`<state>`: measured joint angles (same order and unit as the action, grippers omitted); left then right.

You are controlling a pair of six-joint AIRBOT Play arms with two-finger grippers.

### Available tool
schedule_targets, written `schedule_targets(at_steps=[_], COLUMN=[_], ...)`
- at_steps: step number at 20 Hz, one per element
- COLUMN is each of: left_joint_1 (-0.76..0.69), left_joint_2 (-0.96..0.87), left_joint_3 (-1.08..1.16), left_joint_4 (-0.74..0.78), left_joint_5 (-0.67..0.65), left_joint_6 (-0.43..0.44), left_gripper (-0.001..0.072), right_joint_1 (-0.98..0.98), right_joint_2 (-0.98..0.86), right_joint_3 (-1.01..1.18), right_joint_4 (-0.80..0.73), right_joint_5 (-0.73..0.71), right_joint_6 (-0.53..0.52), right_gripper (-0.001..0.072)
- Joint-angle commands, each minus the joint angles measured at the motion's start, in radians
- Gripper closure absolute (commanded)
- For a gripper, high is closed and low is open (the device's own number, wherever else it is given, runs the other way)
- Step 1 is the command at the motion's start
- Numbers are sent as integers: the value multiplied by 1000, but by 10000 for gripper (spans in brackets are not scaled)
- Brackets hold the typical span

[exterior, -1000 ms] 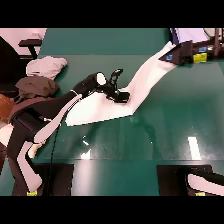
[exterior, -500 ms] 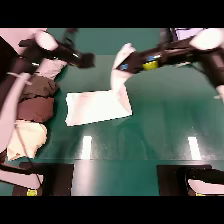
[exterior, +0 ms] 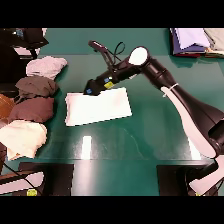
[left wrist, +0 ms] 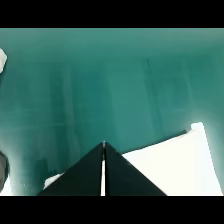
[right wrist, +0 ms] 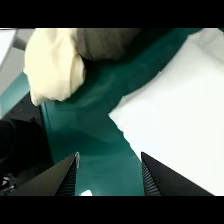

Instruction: Fold the shirts.

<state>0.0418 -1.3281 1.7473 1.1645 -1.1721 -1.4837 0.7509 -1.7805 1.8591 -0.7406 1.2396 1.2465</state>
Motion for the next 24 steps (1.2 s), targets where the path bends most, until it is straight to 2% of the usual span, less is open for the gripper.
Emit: schedule_targets(at_steps=[1, 4, 5, 6, 10, 17, 18, 20, 21, 22, 24], left_joint_1=[15, 14, 14, 14, 14, 14, 14, -10, -34, -63, -126], left_joint_2=[15, 14, 13, 11, 11, 10, 10, 10, 10, 9, 9], left_joint_3=[1, 1, 0, -5, -34, -39, -39, -39, -39, -39, -39], left_joint_4=[5, -2, -10, -16, -21, -41, -49, -48, -45, -42, -39], left_joint_5=[-39, -64, -69, -68, -58, -59, -59, -55, -48, -37, -18], left_joint_6=[0, 0, 0, 0, 0, 0, 0, 0, 0, 0, 0], left_gripper=[674, 674, 674, 674, 674, 674, 674, 674, 674, 674, 674], right_joint_1=[-128, -299, -354, -400, -461, -299, -278, -245, -237, -238, -266], right_joint_2=[82, 192, 211, 214, 126, -145, -180, -234, -246, -244, -209], right_joint_3=[-173, -429, -506, -561, -635, -373, -339, -270, -246, -233, -231], right_joint_4=[-124, -195, -185, -152, 15, 194, 218, 219, 214, 214, 212], right_joint_5=[43, -15, -41, -55, -74, -83, -76, -47, -37, -35, -42], right_joint_6=[34, 97, 97, 97, 58, 43, 43, 43, 42, 27, 12], right_gripper=[262, 257, 149, 96, 140, 158, 196, 437, 600, 699, 699])
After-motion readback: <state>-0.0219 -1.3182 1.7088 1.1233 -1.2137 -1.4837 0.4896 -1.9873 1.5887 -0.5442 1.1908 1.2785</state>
